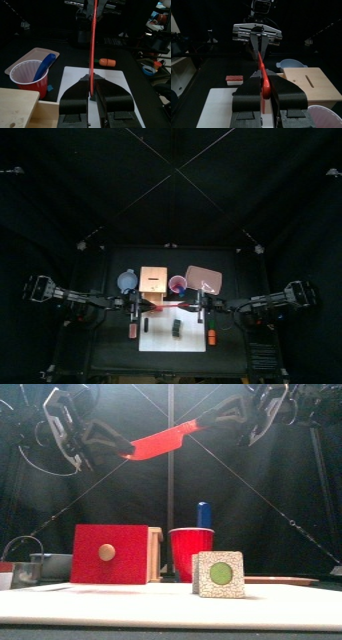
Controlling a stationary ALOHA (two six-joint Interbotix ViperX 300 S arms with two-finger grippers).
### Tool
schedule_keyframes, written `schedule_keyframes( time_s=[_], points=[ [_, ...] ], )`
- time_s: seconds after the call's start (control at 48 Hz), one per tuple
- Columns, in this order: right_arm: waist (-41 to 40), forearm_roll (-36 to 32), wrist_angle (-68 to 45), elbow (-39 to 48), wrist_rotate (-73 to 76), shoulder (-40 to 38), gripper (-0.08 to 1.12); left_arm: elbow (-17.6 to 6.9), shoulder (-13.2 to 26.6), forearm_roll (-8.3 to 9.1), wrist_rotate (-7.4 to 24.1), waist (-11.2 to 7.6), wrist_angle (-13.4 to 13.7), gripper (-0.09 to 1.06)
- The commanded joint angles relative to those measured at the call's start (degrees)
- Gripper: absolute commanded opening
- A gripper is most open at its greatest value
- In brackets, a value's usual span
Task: Place sushi on board then cut the sushi with the knife then place the pieces on the plate
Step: Cut the sushi into 4 pieces
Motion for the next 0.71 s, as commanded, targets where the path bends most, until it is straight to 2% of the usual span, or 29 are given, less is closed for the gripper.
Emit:
schedule_keyframes(
  time_s=[0.021, 0.188, 0.417, 0.583, 0.708],
  points=[
    [1.0, 1.7, 0.4, -0.1, -0.2, -1.1, 0.39, -1.5, -0.5, 0.0, -0.3, 0.09, -0.3, 0.41],
    [1.7, 5.8, 4.0, 0.3, -0.2, -1.1, 0.39, -1.3, -0.8, 0.09, -0.2, -0.26, -0.3, 0.39],
    [2.7, 11.7, 12.0, 0.3, -0.2, -2.0, 0.39, -1.1, -0.9, 1.41, -0.3, -0.35, 0.7, 0.36],
    [3.2, 14.4, 16.3, 0.4, -0.2, -3.2, 0.39, -2.1, 0.6, 1.76, -0.3, -0.7, 2.0, 0.32],
    [3.0, 14.9, 19.7, 0.6, -0.2, -4.1, 0.39, -3.7, 3.4, 2.46, -0.3, -1.67, 2.1, 0.32]
  ],
)
